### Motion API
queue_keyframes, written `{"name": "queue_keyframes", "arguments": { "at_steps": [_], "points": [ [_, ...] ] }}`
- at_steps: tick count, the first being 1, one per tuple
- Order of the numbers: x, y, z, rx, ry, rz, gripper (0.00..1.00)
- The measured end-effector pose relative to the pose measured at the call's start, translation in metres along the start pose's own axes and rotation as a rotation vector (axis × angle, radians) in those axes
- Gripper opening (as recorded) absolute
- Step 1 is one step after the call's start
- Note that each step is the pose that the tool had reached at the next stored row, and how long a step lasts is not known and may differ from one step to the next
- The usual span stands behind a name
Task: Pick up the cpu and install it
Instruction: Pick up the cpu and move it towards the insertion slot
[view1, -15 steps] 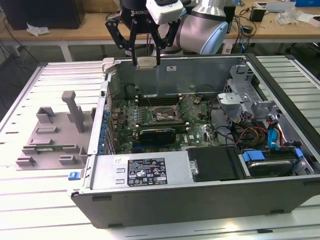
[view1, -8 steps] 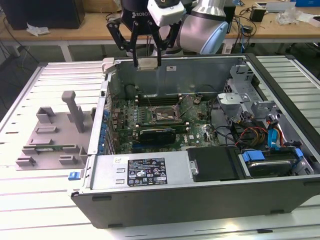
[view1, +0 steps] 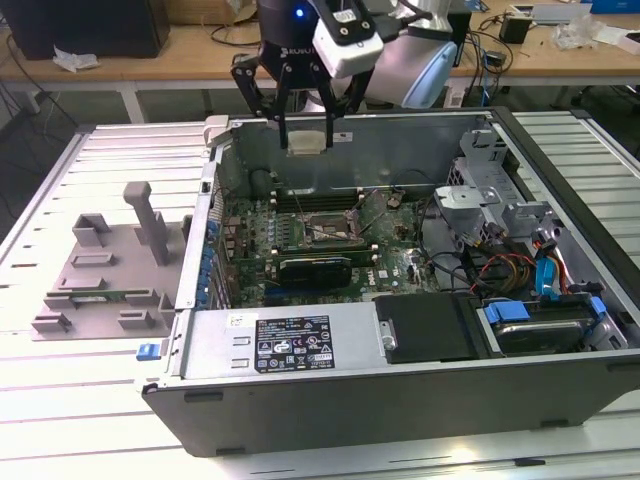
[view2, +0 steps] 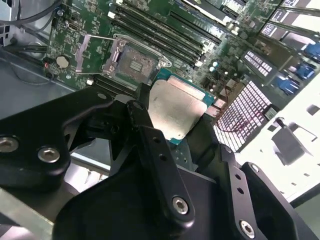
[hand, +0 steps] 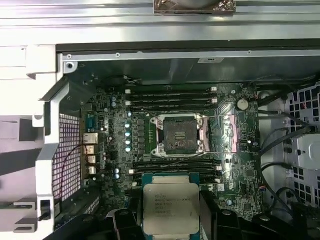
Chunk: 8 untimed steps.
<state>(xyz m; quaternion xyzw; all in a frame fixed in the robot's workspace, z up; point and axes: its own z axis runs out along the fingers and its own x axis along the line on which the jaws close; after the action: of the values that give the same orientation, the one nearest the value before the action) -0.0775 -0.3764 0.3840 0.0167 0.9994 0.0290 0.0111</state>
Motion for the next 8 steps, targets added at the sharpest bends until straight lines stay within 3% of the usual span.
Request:
{"name": "queue_keyframes", "arguments": {
  "at_steps": [8],
  "points": [
    [-0.0148, -0.0009, 0.0234, 0.0007, 0.0193, 0.001, 0.54]
  ]
}}
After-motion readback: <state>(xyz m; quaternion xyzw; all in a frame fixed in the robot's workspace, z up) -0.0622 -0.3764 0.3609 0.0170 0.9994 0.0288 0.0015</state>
